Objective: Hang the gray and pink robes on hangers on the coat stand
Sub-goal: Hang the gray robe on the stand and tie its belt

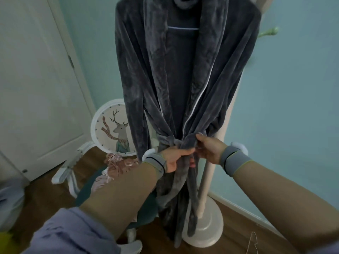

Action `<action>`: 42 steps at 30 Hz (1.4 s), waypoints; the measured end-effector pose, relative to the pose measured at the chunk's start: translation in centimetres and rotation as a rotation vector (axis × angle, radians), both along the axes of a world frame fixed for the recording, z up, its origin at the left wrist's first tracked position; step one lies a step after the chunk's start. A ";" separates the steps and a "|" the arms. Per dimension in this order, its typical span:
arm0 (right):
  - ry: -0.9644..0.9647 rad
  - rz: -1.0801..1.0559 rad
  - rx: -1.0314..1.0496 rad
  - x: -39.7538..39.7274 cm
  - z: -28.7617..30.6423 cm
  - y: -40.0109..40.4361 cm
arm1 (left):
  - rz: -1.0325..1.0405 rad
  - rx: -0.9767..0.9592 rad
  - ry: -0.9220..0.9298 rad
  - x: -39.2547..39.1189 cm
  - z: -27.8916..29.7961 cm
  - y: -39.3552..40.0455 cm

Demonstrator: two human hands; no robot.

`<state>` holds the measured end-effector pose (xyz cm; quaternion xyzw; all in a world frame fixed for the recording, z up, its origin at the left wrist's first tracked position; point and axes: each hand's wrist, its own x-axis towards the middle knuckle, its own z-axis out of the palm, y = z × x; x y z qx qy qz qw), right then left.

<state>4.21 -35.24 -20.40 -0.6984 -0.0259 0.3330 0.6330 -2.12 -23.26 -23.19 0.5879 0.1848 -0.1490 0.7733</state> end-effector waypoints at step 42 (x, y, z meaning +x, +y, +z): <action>-1.008 0.661 -0.890 -1.3 -1.6 0.7 | 0.147 0.692 -0.022 -1.6 2.5 3.7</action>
